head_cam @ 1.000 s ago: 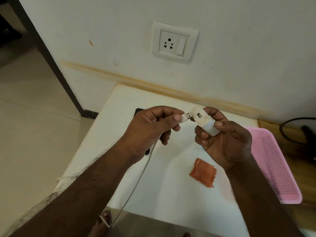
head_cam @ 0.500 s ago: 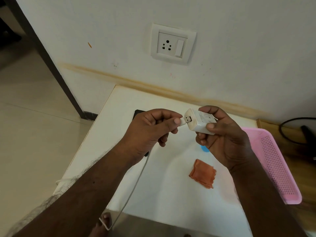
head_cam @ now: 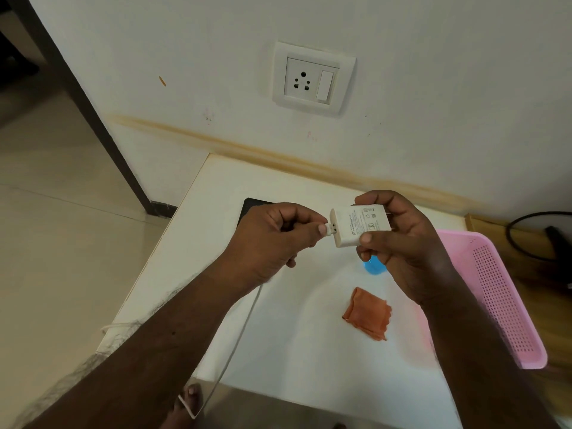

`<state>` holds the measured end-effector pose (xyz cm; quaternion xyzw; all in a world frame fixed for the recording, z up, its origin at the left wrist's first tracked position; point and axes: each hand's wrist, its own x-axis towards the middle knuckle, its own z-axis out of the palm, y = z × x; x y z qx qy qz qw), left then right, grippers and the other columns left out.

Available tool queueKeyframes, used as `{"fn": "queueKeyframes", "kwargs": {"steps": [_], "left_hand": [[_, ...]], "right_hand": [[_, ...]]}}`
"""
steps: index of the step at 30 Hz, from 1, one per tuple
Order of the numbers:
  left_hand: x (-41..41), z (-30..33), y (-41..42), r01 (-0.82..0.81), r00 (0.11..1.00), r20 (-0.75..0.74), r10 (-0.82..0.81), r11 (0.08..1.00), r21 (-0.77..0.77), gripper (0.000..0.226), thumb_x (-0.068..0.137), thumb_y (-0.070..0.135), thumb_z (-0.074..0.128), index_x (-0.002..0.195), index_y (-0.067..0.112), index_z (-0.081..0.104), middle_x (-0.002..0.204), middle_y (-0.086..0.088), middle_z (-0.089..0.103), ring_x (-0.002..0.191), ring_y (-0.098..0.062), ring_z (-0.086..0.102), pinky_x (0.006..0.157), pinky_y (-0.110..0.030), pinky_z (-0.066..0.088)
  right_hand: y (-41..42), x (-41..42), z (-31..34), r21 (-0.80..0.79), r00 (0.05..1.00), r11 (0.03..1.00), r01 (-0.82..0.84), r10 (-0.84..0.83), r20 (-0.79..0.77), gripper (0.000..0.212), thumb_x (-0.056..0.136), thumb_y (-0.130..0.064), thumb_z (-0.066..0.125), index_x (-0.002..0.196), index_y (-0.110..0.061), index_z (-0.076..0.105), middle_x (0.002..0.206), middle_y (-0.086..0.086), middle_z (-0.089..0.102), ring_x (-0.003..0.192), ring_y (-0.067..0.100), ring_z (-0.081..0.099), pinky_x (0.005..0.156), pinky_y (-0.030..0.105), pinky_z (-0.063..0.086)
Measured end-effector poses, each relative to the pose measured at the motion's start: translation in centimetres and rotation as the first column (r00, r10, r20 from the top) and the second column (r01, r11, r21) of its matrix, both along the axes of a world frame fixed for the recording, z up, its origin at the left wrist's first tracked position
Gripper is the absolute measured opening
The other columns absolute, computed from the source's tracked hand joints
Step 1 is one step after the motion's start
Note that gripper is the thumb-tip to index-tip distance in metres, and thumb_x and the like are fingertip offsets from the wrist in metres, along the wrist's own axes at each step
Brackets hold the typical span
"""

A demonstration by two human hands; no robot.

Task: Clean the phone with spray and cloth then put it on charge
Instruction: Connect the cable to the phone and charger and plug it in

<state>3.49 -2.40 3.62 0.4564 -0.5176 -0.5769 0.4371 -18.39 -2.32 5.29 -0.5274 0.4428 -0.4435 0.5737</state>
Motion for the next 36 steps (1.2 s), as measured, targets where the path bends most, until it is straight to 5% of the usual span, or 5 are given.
{"fn": "queueKeyframes", "kwargs": {"steps": [17,20,27,32,36], "left_hand": [[-0.3,-0.7,0.1,0.004,0.995,-0.101,0.007,0.994,0.107,0.010,0.088,0.008,0.073,0.096,0.003,0.077,0.073,-0.008,0.069,0.060,-0.016,0.062,0.062,-0.029,0.059],[-0.4,-0.4,0.0,0.002,0.989,-0.146,0.015,0.994,0.114,0.012,0.089,0.011,0.073,0.098,0.004,0.077,0.074,-0.007,0.070,0.062,-0.016,0.063,0.063,-0.031,0.060],[-0.8,0.1,0.3,0.073,0.945,-0.326,-0.010,0.980,0.183,0.025,0.076,0.027,0.077,0.093,0.009,0.077,0.080,-0.010,0.074,0.065,-0.018,0.068,0.063,-0.029,0.059],[-1.1,0.2,0.4,0.123,0.922,-0.384,-0.048,0.977,0.172,0.018,0.075,0.026,0.077,0.089,0.016,0.078,0.082,-0.011,0.074,0.066,-0.018,0.068,0.065,-0.031,0.059],[-1.7,0.3,0.7,0.142,0.941,-0.327,-0.084,0.978,0.156,0.029,0.082,0.024,0.077,0.099,0.002,0.070,0.085,-0.014,0.075,0.069,-0.023,0.071,0.066,-0.032,0.060]], "right_hand": [[0.4,0.8,-0.1,-0.003,0.996,1.000,-0.001,0.001,-0.094,0.051,0.069,-0.002,0.065,0.116,-0.021,0.060,0.107,0.014,0.065,0.086,0.016,0.061,0.063,0.032,0.052],[0.0,0.8,0.1,0.022,0.992,0.995,0.094,-0.095,0.086,0.061,0.070,0.002,0.067,0.125,-0.023,0.054,0.107,0.016,0.068,0.088,0.020,0.065,0.064,0.031,0.054],[-0.2,3.7,-0.4,0.195,0.864,0.974,0.115,-0.195,0.463,0.039,0.088,-0.019,0.064,0.126,-0.012,0.056,0.122,0.017,0.062,0.105,0.029,0.058,0.069,0.029,0.053],[-0.2,5.1,-0.2,0.178,0.864,0.978,0.104,-0.178,0.471,0.054,0.086,-0.039,0.062,0.132,-0.012,0.053,0.123,0.017,0.066,0.102,0.030,0.064,0.074,0.039,0.053],[-0.4,5.4,-0.1,0.208,0.909,0.968,0.143,-0.212,0.358,0.060,0.088,-0.049,0.055,0.134,-0.010,0.053,0.118,0.019,0.069,0.100,0.038,0.065,0.067,0.039,0.055]]}}
